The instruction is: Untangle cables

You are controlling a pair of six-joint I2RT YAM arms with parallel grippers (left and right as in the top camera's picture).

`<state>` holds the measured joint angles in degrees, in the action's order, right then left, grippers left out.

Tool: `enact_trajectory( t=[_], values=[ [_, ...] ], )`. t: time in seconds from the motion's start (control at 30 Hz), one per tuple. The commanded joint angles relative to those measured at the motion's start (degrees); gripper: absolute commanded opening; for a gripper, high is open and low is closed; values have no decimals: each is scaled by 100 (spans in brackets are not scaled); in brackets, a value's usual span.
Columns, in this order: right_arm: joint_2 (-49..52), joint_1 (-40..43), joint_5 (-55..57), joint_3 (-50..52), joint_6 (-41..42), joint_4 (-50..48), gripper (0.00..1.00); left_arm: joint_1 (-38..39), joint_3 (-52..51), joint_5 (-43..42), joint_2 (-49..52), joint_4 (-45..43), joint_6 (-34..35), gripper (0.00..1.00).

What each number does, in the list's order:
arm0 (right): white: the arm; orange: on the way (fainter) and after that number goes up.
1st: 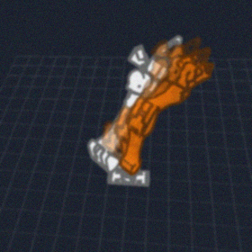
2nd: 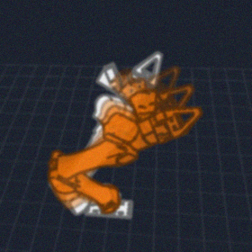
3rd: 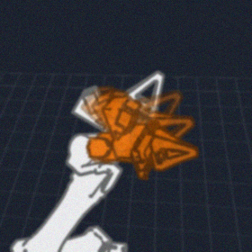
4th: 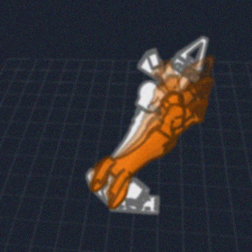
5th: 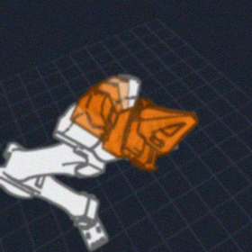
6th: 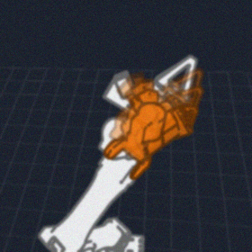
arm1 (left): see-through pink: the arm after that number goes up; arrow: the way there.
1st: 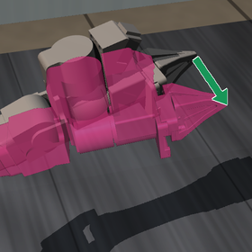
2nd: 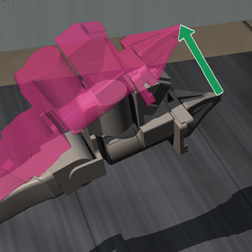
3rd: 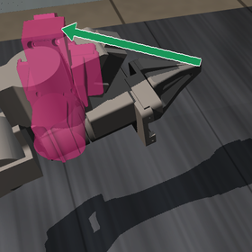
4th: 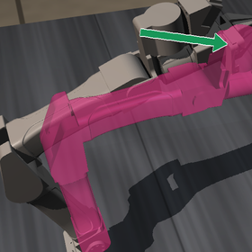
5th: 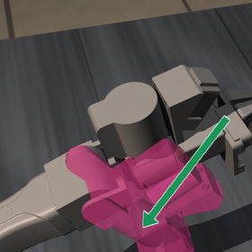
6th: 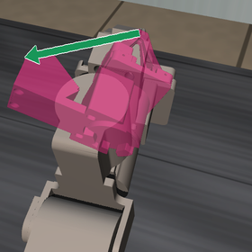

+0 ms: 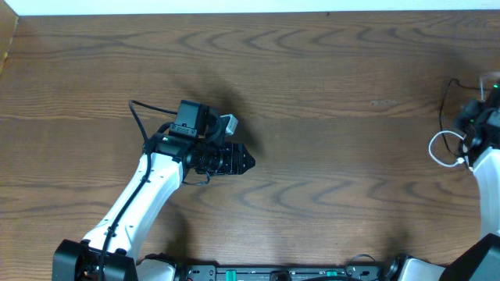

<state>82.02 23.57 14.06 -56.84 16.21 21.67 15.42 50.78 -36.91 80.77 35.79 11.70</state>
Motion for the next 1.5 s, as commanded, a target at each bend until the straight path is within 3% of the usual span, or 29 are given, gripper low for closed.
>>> enact_trajectory(
  t=[0.0, 0.27, 0.37, 0.5, 0.63, 0.7, 0.83, 0.97, 1.2, 1.47],
  values=[
    [-101, 48, -769, -11, 111, -9, 46, -35, 162, 52, -42, 17, -120, 61],
    [-28, -398, -3980, -11, 4, -184, 47, -35, 162, 55, -42, -118, -120, 61],
    [48, -861, -4498, -11, -317, -214, 47, -35, 162, 81, -42, -369, -120, 61],
    [214, -1644, -4343, -11, -844, -146, 48, -35, 162, 1169, -42, -656, -87, 61],
    [507, -2479, -3464, -11, -1104, 70, 46, -39, 162, 3283, -42, -463, 573, 66],
    [688, -2822, -2959, -11, -1121, 264, 47, -83, 164, 3738, -42, -247, 848, 67],
    [1045, -3296, -2343, -11, -1340, 809, 59, -367, 164, 3781, -42, 348, 1158, 67],
    [1156, -3495, -2299, -11, -1309, 1504, 99, -802, 164, 3687, -42, 1130, 1333, 68],
    [942, -3488, -2295, -11, -984, 2308, 99, -1294, 162, 3388, -46, 2251, 1235, 67],
    [-98, -3493, -2024, 201, -986, 2358, 99, -1222, -90, 3305, -922, 2428, 955, 64]
  ],
)
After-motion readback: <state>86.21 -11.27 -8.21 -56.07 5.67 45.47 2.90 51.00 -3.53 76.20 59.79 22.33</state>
